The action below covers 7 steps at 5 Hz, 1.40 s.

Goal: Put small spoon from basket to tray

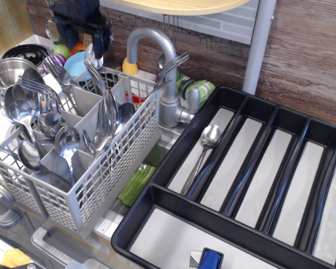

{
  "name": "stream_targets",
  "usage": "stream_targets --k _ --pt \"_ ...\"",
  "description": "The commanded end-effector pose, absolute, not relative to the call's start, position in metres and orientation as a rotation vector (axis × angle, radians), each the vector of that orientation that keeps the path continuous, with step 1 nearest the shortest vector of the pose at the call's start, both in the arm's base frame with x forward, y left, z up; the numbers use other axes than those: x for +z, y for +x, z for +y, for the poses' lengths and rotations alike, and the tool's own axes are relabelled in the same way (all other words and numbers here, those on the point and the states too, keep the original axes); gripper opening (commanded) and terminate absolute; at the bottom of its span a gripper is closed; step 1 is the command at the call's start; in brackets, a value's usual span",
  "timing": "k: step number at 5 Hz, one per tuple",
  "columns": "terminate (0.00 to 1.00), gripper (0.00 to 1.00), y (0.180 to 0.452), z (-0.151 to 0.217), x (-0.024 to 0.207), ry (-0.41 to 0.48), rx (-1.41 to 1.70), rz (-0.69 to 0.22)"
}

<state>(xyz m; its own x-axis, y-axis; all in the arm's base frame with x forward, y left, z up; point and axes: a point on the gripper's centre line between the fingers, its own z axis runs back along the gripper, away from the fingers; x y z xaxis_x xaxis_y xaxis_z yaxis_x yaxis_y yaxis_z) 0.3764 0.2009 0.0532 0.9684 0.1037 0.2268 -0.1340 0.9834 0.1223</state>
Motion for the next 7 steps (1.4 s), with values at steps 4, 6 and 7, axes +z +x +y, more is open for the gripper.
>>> stream_targets --k 4,6,7 --pt "0.0 1.0 0.395 0.219 0.031 0.158 0.106 -0.362" --pt "0.0 0.0 0.393 0.216 0.038 0.179 0.123 -0.35" --pt "0.0 0.0 0.388 0.213 0.053 0.204 0.135 -0.321"
